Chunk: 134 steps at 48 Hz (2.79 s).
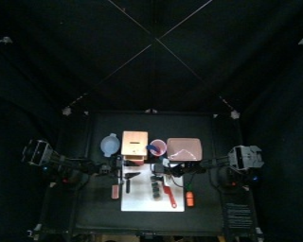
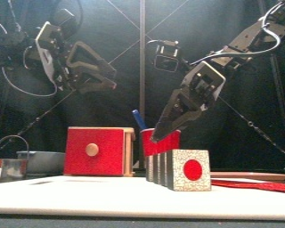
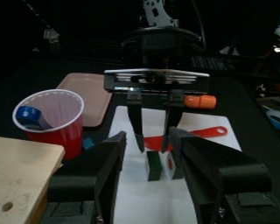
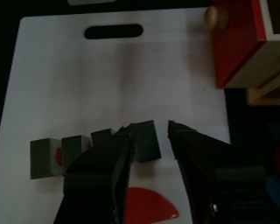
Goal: Place sushi on board then cut the sushi with the knife then place the pieces on the plate
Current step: Place the 4 sushi pieces on the plate
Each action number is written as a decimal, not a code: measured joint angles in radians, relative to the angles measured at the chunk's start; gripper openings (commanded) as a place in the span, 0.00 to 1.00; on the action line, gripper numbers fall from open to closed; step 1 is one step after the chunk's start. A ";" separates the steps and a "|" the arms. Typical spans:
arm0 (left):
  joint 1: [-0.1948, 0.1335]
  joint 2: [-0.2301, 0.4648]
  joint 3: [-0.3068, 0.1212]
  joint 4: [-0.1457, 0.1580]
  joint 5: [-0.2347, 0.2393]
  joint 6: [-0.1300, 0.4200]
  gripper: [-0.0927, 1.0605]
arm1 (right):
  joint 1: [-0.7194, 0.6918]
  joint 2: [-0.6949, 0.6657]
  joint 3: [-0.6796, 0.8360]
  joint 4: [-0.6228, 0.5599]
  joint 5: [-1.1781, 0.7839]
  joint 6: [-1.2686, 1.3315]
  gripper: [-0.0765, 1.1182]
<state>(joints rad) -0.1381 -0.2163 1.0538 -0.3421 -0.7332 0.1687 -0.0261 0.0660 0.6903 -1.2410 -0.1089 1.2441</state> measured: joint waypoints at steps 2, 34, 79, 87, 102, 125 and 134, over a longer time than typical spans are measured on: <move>0.000 0.000 0.002 -0.002 0.000 0.000 0.79 | 0.000 0.008 0.000 -0.002 0.000 0.000 0.69; 0.000 0.000 0.014 -0.032 -0.002 0.000 0.79 | 0.005 0.041 0.000 0.009 0.005 0.000 0.81; 0.000 0.000 0.014 -0.066 -0.002 0.000 0.79 | 0.005 0.072 0.005 0.052 -0.023 -0.002 0.61; 0.000 0.000 0.014 -0.066 0.000 0.000 0.79 | 0.005 0.063 0.006 0.057 0.002 0.000 0.60; 0.000 0.000 0.014 -0.066 0.003 -0.002 0.79 | 0.008 -0.064 0.034 0.066 0.097 0.000 0.60; 0.000 0.006 0.017 -0.067 0.005 0.000 0.79 | 0.020 -0.364 0.272 0.342 0.370 -0.002 0.60; 0.000 0.009 0.017 -0.067 0.006 0.000 0.79 | -0.034 -0.411 0.281 0.423 0.482 0.011 0.60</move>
<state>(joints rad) -0.1381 -0.2071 1.0707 -0.4096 -0.7271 0.1687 -0.0598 -0.3451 0.9710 -0.8176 0.3728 1.2548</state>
